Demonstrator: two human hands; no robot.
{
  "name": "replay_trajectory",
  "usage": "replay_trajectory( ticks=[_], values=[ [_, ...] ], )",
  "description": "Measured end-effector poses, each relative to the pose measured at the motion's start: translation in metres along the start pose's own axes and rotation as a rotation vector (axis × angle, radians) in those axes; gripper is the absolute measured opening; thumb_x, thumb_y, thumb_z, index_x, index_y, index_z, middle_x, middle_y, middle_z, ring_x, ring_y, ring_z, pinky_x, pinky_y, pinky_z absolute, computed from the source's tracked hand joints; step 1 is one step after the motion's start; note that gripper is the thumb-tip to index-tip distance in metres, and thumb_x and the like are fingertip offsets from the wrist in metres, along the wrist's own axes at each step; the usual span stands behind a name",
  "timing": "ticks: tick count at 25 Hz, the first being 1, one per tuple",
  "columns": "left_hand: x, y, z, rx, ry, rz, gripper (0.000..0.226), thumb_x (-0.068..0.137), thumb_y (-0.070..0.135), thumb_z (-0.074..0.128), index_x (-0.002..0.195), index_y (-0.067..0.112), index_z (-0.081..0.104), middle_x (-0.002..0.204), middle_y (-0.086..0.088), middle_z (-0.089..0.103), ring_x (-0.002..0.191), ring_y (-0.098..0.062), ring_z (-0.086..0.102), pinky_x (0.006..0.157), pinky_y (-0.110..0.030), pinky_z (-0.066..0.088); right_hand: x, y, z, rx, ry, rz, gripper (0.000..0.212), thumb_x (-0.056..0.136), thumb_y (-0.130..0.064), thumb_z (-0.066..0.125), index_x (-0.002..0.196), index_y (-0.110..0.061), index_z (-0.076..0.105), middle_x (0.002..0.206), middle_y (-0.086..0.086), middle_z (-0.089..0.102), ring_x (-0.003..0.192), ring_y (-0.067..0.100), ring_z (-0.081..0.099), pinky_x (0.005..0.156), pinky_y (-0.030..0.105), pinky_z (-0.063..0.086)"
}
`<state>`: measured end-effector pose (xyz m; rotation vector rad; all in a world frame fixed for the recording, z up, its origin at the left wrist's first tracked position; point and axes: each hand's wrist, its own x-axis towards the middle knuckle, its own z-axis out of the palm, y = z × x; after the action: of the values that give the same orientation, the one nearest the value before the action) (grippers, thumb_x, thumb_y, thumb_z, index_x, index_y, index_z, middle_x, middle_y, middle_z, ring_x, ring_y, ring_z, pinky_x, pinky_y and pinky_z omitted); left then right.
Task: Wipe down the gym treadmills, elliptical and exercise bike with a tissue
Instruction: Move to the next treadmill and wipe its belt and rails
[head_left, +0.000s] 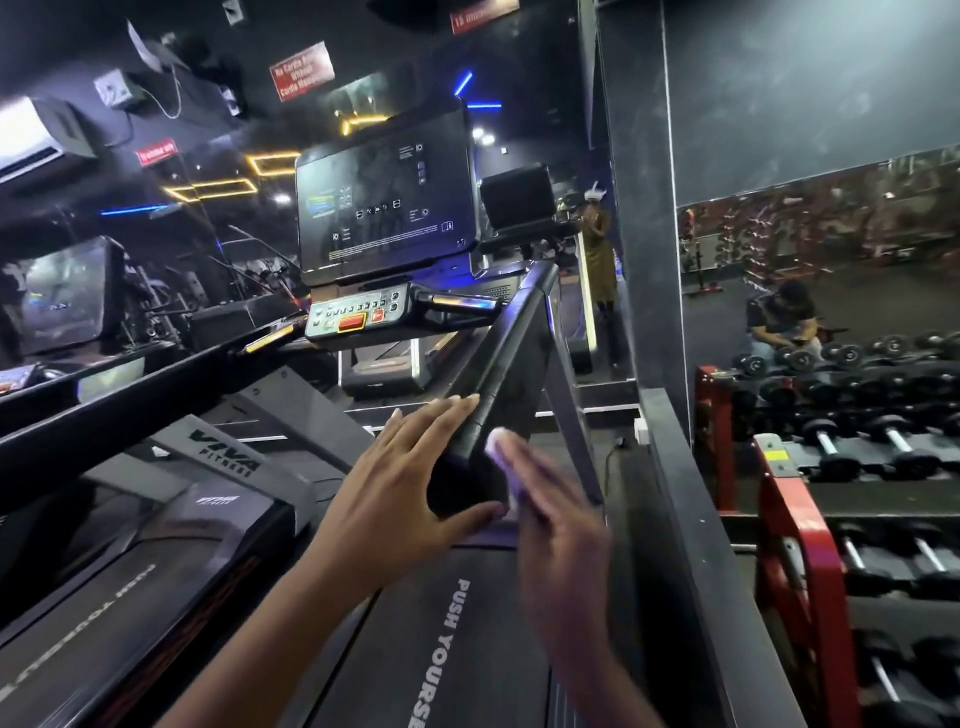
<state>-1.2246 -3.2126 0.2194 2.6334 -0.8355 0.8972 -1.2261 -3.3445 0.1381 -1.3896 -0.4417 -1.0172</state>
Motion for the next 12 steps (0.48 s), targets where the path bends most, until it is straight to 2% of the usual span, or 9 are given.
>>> replay_trajectory(
  ticks=[2,4,6,8,10,12],
  values=[
    [0.001,0.000,0.002,0.025,-0.035,0.051,0.093,0.066,0.067,0.059,0.143,0.020,0.040,0.143,0.007,0.043,0.131,-0.006,0.036,0.111,-0.024,0.029,-0.023,0.004,0.011,0.033,-0.017,-0.007,0.038,0.088,-0.002,0.050,0.126,-0.005,0.057,0.129,-0.001,0.059,0.121,0.008,0.053,0.098,0.025,0.045],
    [0.001,-0.004,0.000,0.043,-0.070,0.085,0.094,0.064,0.067,0.060,0.142,0.021,0.038,0.142,0.012,0.037,0.131,-0.001,0.032,0.110,-0.017,0.022,-0.024,0.018,0.016,0.045,-0.036,-0.012,0.043,0.085,-0.004,0.049,0.127,-0.003,0.054,0.133,0.002,0.055,0.124,0.010,0.050,0.102,0.023,0.041],
    [0.001,-0.005,-0.002,0.038,-0.107,0.078,0.093,0.062,0.067,0.060,0.142,0.027,0.035,0.143,0.017,0.031,0.132,0.003,0.027,0.112,-0.018,0.021,-0.018,0.027,0.016,0.058,-0.036,0.041,0.044,0.086,-0.015,0.046,0.128,-0.004,0.053,0.134,0.002,0.054,0.125,0.005,0.048,0.103,0.018,0.037],
    [0.001,-0.003,-0.003,0.024,-0.152,0.028,0.096,0.060,0.072,0.059,0.143,0.033,0.032,0.146,0.020,0.026,0.135,0.002,0.023,0.111,-0.013,0.021,-0.011,0.037,0.016,0.051,-0.014,0.088,0.046,0.086,-0.022,0.045,0.127,-0.003,0.053,0.132,0.004,0.054,0.124,-0.004,0.045,0.103,0.012,0.034],
    [0.001,-0.001,-0.002,0.028,-0.172,-0.017,0.098,0.059,0.076,0.057,0.143,0.034,0.031,0.148,0.021,0.024,0.136,0.002,0.022,0.107,-0.013,0.016,-0.002,0.053,0.018,0.016,0.021,0.123,0.042,0.087,-0.019,0.046,0.125,-0.003,0.054,0.128,0.008,0.057,0.122,-0.011,0.043,0.102,0.010,0.034],
    [0.000,0.001,-0.002,0.039,-0.161,-0.038,0.097,0.060,0.076,0.055,0.144,0.032,0.033,0.148,0.023,0.023,0.134,0.005,0.021,0.105,-0.009,0.012,0.008,0.069,0.016,-0.017,0.064,0.160,0.036,0.087,-0.007,0.053,0.123,-0.006,0.055,0.124,0.005,0.060,0.117,-0.014,0.046,0.101,0.015,0.038]
  ],
)
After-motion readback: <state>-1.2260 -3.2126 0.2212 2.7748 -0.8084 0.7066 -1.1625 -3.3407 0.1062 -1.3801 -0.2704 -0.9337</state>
